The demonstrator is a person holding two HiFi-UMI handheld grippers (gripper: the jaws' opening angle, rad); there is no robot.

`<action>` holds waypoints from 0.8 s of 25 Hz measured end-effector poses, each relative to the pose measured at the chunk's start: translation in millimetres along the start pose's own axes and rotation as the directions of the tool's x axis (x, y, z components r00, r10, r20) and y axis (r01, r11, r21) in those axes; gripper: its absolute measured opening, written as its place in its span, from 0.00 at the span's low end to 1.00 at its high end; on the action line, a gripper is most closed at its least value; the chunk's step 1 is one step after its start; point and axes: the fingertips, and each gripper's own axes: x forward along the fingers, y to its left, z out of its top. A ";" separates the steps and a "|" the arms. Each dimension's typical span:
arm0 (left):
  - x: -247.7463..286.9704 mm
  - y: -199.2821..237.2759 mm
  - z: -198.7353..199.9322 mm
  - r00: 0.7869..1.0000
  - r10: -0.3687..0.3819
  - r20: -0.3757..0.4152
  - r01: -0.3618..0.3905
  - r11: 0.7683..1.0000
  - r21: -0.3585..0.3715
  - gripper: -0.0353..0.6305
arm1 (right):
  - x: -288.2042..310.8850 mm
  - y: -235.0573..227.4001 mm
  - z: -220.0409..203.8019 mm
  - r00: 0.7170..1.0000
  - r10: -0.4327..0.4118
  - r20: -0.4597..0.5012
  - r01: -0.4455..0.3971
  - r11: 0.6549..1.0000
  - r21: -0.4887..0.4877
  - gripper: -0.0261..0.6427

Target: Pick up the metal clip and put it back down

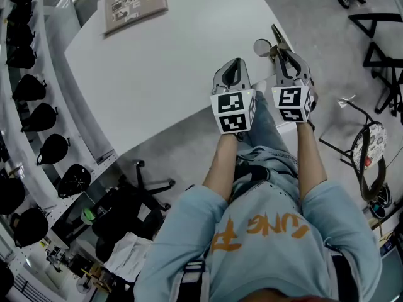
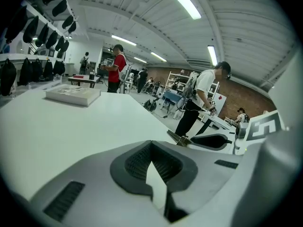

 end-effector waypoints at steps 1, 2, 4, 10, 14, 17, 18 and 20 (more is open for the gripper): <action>-0.5 0.6 1.1 1.000 -0.002 0.002 0.002 1.000 0.000 0.07 | 0.2 2.4 -0.1 1.000 0.013 -0.001 -0.013 1.000 0.010 0.15; -1.5 0.7 2.7 1.000 -0.004 0.004 0.004 1.000 0.001 0.07 | -1.0 4.2 0.3 1.000 0.022 -0.001 -0.022 1.000 0.020 0.16; -4.8 -0.3 6.9 1.000 -0.010 0.012 0.010 1.000 0.004 0.07 | -6.7 6.0 3.0 1.000 0.027 0.006 -0.027 0.999 0.030 0.17; -21.3 0.8 30.0 0.997 -0.016 0.076 0.015 1.000 0.015 0.07 | -22.1 -1.2 23.2 0.998 -0.002 0.068 -0.008 0.990 0.137 0.17; -41.9 0.4 46.4 0.993 -0.018 0.117 0.015 1.000 0.028 0.07 | -42.0 -0.3 38.7 0.994 -0.022 0.105 0.008 0.991 0.136 0.17; -57.7 -1.3 61.4 0.988 -0.016 0.156 0.011 0.999 0.036 0.07 | -56.1 -1.5 57.2 0.987 -0.030 0.158 0.004 0.987 0.163 0.17; -63.2 -1.7 67.3 0.985 -0.016 0.170 0.009 0.999 0.040 0.07 | -59.7 -1.7 64.3 0.984 -0.028 0.177 -0.004 0.984 0.181 0.17; -71.8 0.1 81.8 0.979 -0.014 0.205 0.003 0.999 0.052 0.07 | -62.8 -4.0 81.4 0.975 -0.024 0.223 -0.029 0.973 0.231 0.17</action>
